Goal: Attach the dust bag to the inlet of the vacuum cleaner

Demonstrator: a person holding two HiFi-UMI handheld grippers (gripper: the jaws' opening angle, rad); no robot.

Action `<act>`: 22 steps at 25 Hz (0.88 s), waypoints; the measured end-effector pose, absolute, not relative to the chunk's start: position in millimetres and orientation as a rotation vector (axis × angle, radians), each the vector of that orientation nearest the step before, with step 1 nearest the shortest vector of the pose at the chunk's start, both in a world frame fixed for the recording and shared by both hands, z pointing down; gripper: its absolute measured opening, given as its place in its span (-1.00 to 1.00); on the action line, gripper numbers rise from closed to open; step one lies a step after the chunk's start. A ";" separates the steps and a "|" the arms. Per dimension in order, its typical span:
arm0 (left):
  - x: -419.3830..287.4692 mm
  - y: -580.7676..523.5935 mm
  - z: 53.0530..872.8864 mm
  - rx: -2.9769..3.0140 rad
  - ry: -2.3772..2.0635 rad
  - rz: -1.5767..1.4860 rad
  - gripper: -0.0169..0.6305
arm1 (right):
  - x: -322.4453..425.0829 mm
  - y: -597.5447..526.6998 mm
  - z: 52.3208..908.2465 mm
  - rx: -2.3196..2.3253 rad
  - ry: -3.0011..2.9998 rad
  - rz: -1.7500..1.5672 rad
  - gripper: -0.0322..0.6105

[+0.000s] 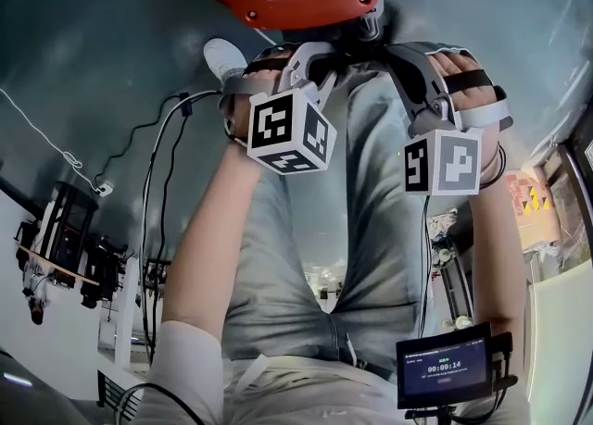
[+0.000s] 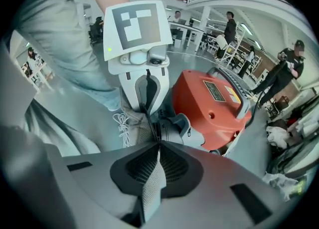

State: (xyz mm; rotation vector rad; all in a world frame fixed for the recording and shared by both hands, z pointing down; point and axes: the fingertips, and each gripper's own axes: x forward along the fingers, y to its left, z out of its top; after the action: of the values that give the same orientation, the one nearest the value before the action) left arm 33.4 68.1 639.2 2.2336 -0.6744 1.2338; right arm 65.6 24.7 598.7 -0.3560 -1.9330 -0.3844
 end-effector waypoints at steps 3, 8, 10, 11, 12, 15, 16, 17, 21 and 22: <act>27.1 67.7 631.9 2.154 -0.717 1.269 -0.88 | 66.9 22.3 609.1 -0.330 -1.982 -0.266 -0.85; 23.4 47.5 628.1 2.140 -0.726 1.232 -0.88 | 78.9 12.7 620.9 -0.276 -1.982 -0.198 -0.85; 21.9 44.9 636.7 2.110 -0.750 1.154 -0.88 | 74.2 13.7 608.3 -0.270 -1.979 -0.224 -0.85; 20.9 44.8 641.8 2.087 -0.761 1.124 -0.88 | 70.5 14.4 603.1 -0.260 -1.987 -0.231 -0.86; 19.7 45.2 646.4 2.064 -0.768 1.108 -0.88 | 67.2 15.0 601.3 -0.250 -1.998 -0.230 -0.86; 13.6 46.3 644.7 2.051 -0.769 1.178 -0.88 | 64.3 14.9 609.9 -0.239 -2.046 -0.179 -0.85; 11.3 45.5 638.8 2.063 -0.782 1.216 -0.88 | 66.2 14.3 614.4 -0.238 -2.058 -0.169 -0.85; 9.4 43.8 632.6 2.068 -0.807 1.230 -0.88 | 68.9 13.6 618.7 -0.239 -2.061 -0.165 -0.85; 8.5 39.3 628.4 2.022 -0.874 1.105 -0.93 | 72.1 9.5 621.2 -0.242 -2.038 -0.173 -0.85; 8.8 39.2 631.7 2.027 -0.870 1.093 -0.93 | 70.8 9.1 617.3 -0.240 -2.030 -0.193 -0.85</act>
State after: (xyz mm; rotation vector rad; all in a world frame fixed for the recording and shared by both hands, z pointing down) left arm 8.8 39.2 631.7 2.0271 -0.8701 1.0934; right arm 70.8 9.1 617.3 -0.2396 -2.0299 -0.1928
